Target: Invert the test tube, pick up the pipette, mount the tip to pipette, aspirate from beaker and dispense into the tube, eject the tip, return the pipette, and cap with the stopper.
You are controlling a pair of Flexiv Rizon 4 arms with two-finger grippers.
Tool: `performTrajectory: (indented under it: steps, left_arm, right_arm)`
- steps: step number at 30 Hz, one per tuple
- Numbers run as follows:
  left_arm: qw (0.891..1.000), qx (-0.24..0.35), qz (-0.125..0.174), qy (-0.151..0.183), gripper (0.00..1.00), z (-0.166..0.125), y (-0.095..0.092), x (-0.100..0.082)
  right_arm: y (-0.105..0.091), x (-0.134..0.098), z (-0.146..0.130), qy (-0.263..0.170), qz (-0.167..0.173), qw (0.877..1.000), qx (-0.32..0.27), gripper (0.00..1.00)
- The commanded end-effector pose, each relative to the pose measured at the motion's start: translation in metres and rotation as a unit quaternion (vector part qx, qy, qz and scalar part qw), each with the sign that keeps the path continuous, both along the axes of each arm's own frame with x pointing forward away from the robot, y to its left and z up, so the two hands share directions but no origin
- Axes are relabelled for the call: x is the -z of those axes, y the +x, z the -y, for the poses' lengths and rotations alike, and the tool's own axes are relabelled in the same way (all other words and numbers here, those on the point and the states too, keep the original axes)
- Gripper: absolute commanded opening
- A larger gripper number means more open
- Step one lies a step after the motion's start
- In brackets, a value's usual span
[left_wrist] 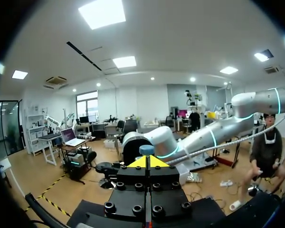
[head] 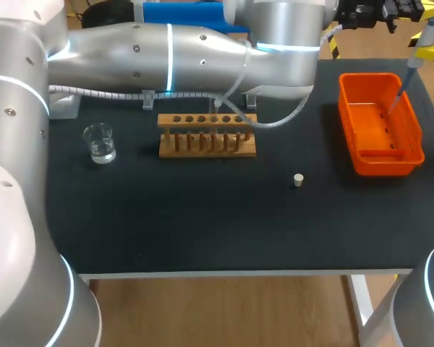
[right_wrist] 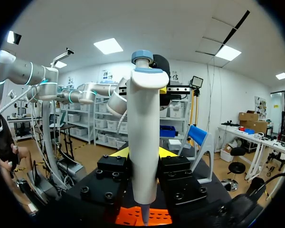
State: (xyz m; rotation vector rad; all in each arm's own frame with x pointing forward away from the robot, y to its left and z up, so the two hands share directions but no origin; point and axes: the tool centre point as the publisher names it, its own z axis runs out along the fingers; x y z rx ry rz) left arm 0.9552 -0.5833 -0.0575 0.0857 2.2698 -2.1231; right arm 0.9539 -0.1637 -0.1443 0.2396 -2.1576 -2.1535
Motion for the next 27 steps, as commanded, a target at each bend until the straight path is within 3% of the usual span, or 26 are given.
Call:
performTrajectory:
  steps: [1,27]
  left_arm:
    - [1.000,0.002,0.000,0.008,0.00,0.002,0.000,0.001]
    - [1.000,0.000,-0.009,0.027,0.00,0.000,0.000,0.028]
  right_arm:
    - [0.003,-0.001,0.001,0.000,0.000,1.000,-0.003,0.00]
    - [0.003,-0.001,0.001,0.000,0.000,1.000,-0.003,0.00]
